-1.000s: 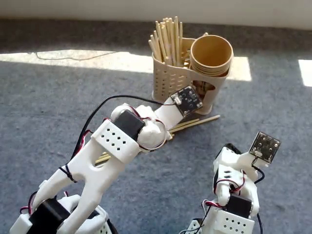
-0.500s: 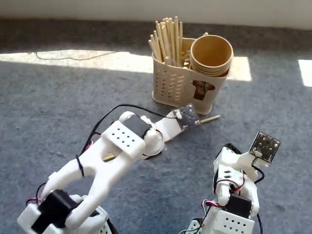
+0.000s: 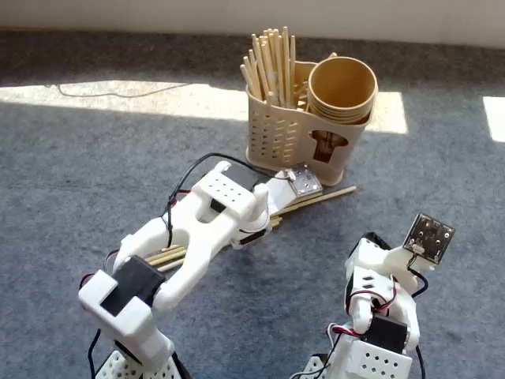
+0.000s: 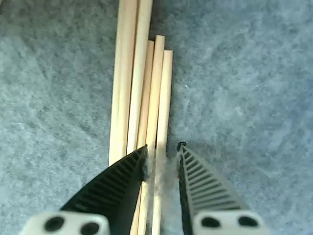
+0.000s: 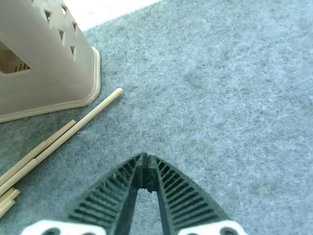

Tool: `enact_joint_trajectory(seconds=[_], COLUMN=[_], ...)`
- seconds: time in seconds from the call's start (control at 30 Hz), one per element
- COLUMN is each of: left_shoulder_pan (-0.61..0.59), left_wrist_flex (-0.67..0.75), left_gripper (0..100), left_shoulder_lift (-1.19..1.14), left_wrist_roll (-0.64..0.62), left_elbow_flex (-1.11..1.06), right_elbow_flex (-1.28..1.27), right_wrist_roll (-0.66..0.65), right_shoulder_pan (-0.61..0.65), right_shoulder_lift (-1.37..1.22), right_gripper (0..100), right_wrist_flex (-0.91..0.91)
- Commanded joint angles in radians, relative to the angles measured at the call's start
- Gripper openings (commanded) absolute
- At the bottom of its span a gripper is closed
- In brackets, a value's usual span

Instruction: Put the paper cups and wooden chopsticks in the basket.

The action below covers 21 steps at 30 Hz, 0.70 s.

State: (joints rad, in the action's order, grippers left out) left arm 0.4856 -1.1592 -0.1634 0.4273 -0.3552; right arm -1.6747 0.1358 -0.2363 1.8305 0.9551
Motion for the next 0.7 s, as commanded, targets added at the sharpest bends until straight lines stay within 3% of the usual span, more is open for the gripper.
enact_joint_trajectory(seconds=[0.0, 0.23, 0.37, 0.67], left_shoulder_pan=[-0.008, -0.008, -0.002, 0.070], left_wrist_flex=[0.005, 0.005, 0.002, -0.107], left_gripper=[10, 9, 3, 2], left_shoulder_lift=[-0.073, -0.154, -0.124, 0.004], left_wrist_roll=[0.006, 0.006, 0.005, 0.000], left_elbow_flex=[0.087, 0.117, 0.116, 0.102], right_elbow_flex=[-0.117, -0.117, -0.117, -0.117], right_wrist_roll=[0.005, 0.005, 0.005, 0.005], right_shoulder_pan=[-0.012, -0.012, -0.012, -0.012], right_shoulder_lift=[0.007, 0.007, 0.007, 0.007], right_gripper=[0.5, 0.5, 0.5, 0.5], right_wrist_flex=[0.001, 0.001, 0.001, 0.001])
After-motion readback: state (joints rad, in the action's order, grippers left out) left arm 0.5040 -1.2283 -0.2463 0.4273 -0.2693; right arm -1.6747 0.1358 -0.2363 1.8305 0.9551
